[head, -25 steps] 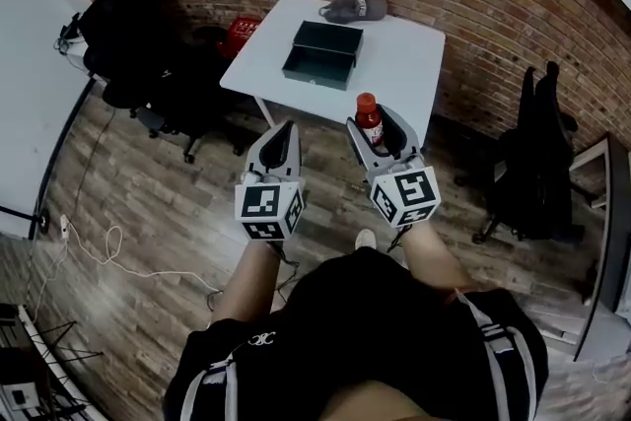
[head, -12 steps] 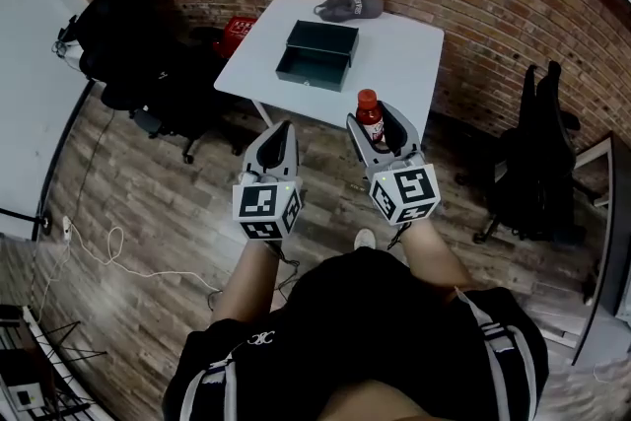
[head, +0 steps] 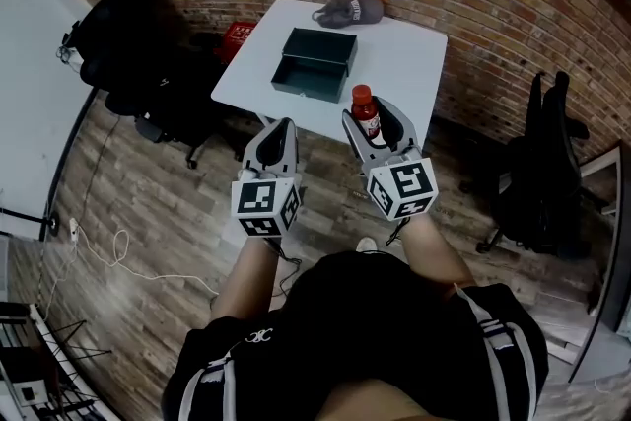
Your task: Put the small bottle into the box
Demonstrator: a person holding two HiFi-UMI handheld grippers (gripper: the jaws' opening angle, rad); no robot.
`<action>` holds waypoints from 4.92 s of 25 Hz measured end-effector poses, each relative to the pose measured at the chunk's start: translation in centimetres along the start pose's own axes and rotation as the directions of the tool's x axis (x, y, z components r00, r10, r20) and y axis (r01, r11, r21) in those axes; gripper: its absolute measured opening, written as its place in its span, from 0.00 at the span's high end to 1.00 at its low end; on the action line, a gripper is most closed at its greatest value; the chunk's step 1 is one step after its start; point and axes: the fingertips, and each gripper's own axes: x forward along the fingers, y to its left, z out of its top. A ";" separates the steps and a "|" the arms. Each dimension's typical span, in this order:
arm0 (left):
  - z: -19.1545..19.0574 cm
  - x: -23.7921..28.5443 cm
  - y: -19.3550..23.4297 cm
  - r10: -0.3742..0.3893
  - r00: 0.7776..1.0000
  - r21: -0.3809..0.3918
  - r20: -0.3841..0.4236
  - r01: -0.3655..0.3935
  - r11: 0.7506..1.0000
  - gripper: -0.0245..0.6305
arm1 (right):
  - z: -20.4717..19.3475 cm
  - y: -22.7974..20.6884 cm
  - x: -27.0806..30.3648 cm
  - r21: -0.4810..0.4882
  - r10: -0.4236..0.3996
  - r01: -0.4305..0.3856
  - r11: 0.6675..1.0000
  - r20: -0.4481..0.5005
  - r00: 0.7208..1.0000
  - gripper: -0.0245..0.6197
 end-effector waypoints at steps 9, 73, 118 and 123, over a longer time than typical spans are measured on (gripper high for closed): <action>0.0 3.2 1.9 0.090 0.996 -0.041 0.003 -0.090 0.995 0.94 | 0.1 -1.3 3.8 -0.030 0.110 -0.110 0.993 -0.013 0.994 0.61; -9.4 29.3 28.0 -0.196 0.951 -0.175 -0.240 0.156 0.972 0.94 | -12.6 -7.4 37.3 -0.072 0.007 -0.032 0.997 -0.329 0.944 0.61; -14.6 29.5 30.5 -0.170 0.921 -0.223 -0.350 0.094 0.970 0.94 | -34.0 -7.0 33.8 -0.016 0.122 -0.293 0.956 -0.887 0.446 0.61; -14.7 29.4 31.1 -0.152 0.923 -0.225 -0.355 0.074 0.972 0.94 | -36.1 -6.6 33.4 0.021 0.144 -0.308 0.951 -0.912 0.383 0.61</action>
